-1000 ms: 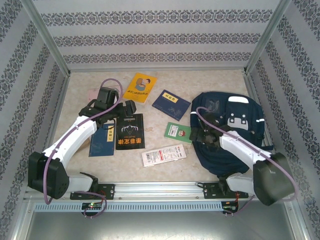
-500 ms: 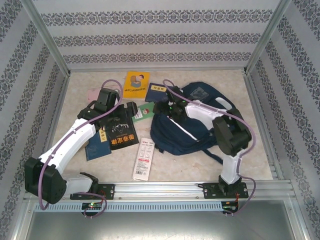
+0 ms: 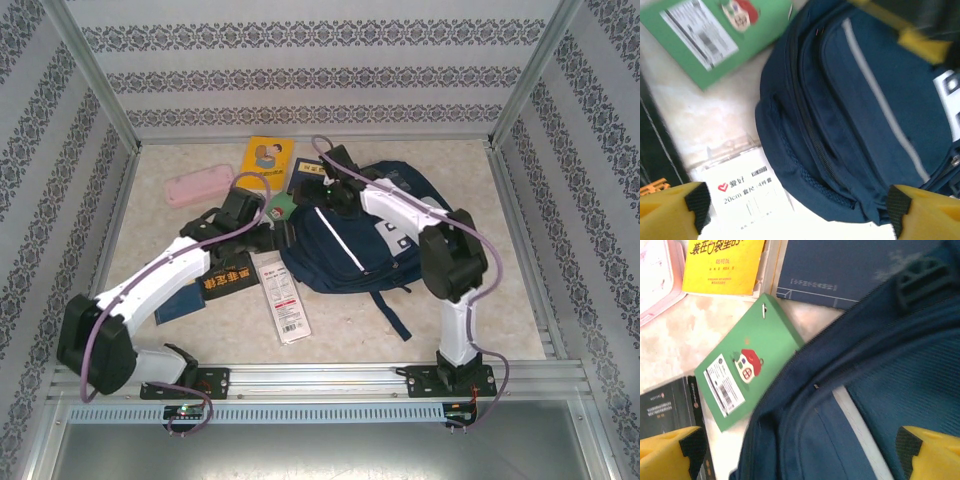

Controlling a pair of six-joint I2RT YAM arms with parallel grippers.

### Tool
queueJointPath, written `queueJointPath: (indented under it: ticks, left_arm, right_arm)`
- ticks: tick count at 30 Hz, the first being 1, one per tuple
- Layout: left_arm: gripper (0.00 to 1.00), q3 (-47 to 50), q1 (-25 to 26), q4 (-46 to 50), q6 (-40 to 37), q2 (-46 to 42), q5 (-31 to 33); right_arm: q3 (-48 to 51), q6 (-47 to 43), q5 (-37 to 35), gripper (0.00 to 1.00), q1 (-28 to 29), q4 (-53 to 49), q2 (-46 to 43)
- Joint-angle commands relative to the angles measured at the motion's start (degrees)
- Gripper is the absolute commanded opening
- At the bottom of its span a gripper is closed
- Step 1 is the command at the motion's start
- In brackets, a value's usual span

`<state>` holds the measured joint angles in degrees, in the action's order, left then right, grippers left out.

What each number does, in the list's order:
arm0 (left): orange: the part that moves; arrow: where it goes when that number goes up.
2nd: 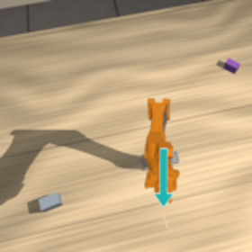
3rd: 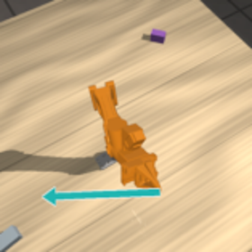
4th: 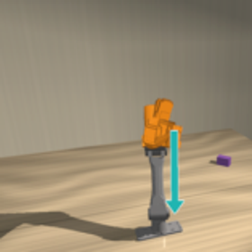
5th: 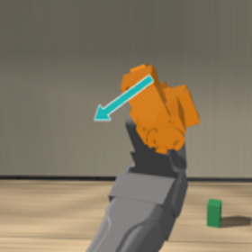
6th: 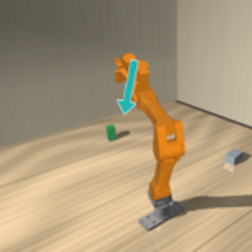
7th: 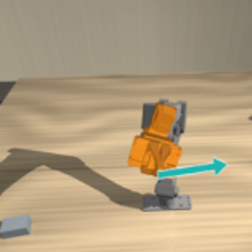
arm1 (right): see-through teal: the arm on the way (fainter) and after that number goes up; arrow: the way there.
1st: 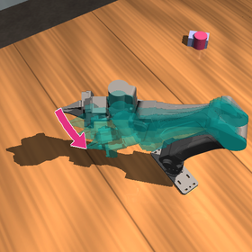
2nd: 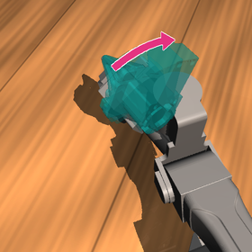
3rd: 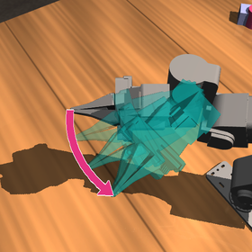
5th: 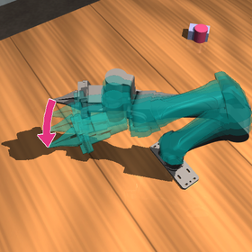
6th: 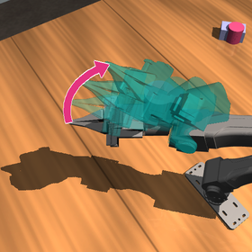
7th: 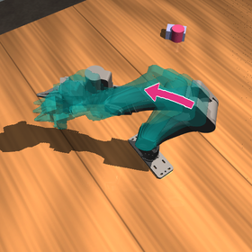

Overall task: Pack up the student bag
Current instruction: Move the student bag to the center of the table, then unzip the student bag at the middle-right of the table.

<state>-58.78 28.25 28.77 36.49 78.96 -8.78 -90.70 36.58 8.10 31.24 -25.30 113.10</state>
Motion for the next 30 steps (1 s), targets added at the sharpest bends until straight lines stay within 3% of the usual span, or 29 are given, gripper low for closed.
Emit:
queueJointPath:
  ticks: [1,5,10,12,16,21,25,28,30]
  left_arm:
    - [0.84,-2.5,2.2,-0.8,2.4,6.2,-1.0]
    - [0.75,-7.3,4.0,0.5,2.4,15.2,-1.2]
    - [0.25,-15.1,4.6,4.6,0.5,26.0,-0.4]
    - [0.17,-18.8,4.6,5.9,-1.3,29.2,0.7]
    - [0.12,-28.7,4.1,10.0,-6.0,35.8,5.3]
    - [0.16,-41.1,2.2,14.0,-10.6,43.5,6.9]
    - [0.28,-46.9,1.1,15.4,-11.5,45.9,6.5]
    - [0.47,-45.7,1.2,13.3,-10.8,43.3,3.9]
    - [0.65,-41.6,1.5,9.7,-9.5,39.6,1.2]
  right_arm:
    - [7.0,-4.5,-6.7,0.98,-1.0,-2.8,-9.6]
    - [17.4,-5.5,-9.8,0.98,-2.5,-3.1,-18.8]
    - [27.7,-6.0,-12.0,0.98,-3.3,-4.6,-29.3]
    - [30.9,-6.0,-12.4,0.98,-3.6,-5.4,-32.6]
    - [37.1,-6.1,-13.7,0.98,-4.1,-7.4,-38.7]
    - [43.1,-4.9,-14.3,0.98,-4.7,-9.0,-45.0]
    - [46.8,-1.7,-14.2,0.98,-6.5,-9.7,-48.5]
    - [50.2,2.2,-9.9,0.98,-11.0,-8.7,-51.2]
    - [53.1,4.9,-6.1,0.97,-14.1,-6.4,-53.5]
